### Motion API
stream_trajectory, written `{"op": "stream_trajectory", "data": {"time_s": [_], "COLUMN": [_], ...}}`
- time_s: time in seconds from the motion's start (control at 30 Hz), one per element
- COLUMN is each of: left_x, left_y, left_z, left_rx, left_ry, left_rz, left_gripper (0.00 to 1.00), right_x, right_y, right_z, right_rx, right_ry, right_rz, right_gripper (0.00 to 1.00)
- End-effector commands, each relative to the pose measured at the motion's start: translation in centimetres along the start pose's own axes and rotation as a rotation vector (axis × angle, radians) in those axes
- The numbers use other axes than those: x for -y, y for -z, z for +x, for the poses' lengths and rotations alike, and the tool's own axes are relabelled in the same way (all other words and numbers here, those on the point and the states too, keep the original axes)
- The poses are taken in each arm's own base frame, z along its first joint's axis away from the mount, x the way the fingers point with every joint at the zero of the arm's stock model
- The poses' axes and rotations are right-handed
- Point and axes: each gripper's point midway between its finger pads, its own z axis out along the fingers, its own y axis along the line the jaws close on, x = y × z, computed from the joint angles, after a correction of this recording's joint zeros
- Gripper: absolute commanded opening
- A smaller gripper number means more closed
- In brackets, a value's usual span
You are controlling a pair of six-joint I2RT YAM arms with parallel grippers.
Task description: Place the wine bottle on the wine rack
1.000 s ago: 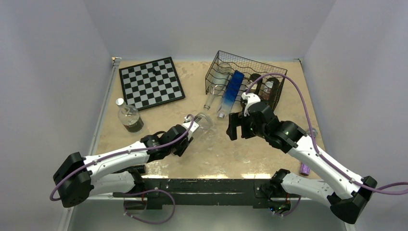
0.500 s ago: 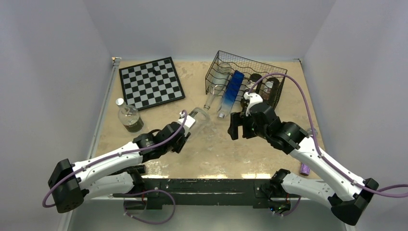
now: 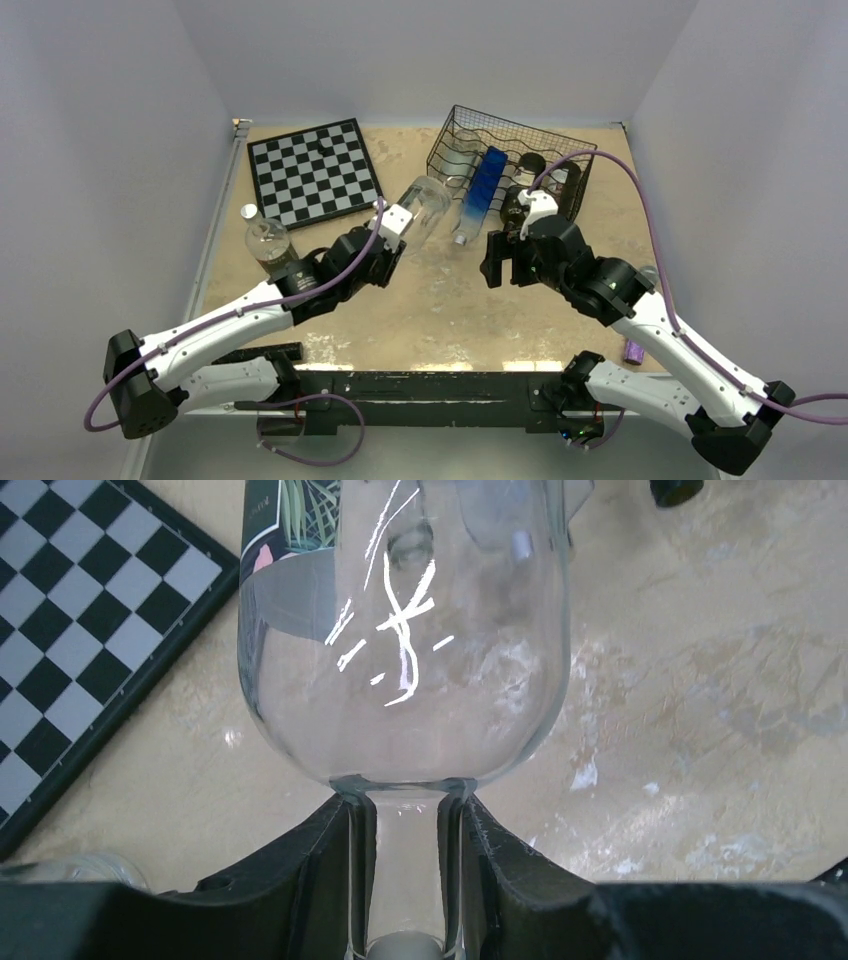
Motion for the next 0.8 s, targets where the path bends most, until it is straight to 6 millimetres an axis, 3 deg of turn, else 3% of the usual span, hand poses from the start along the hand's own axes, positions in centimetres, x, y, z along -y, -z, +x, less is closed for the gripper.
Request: {"op": "stream_trajectory", "data": {"time_s": [0.0, 0.2, 0.4, 0.57, 0.77], "left_x": [-0.4, -0.2, -1.9, -2.0, -2.1], "left_y": [1.6, -2.7, -6.9, -11.4, -17.5], "left_z": [-15.9, -20.9, -26.0, -28.4, -28.2], "left_rx": [0.453, 0.488, 0.55, 0.547, 0.489], "left_ry": [0.175, 0.216, 0.263, 0.234, 0.249], "left_rz": [-0.02, -0.025, -0.059, -0.059, -0.063], "left_gripper": [0.0, 0.0, 0.0, 0.0, 0.0], "right_x": [0.9, 1.7, 2.3, 2.9, 3.6], "right_y": [1.6, 2.4, 3.5, 4.7, 5.6], "right_z": [-1.8, -1.6, -1.1, -0.5, 0.7], "right_rx": [0.069, 0.079, 0.081, 0.072, 0.066], "right_ry": [-0.038, -0.05, -0.065, -0.078, -0.109], "right_rz": [0.046, 0.069, 0.072, 0.084, 0.093], "right_gripper": [0.97, 0.98, 0.98, 0.98, 0.98]}}
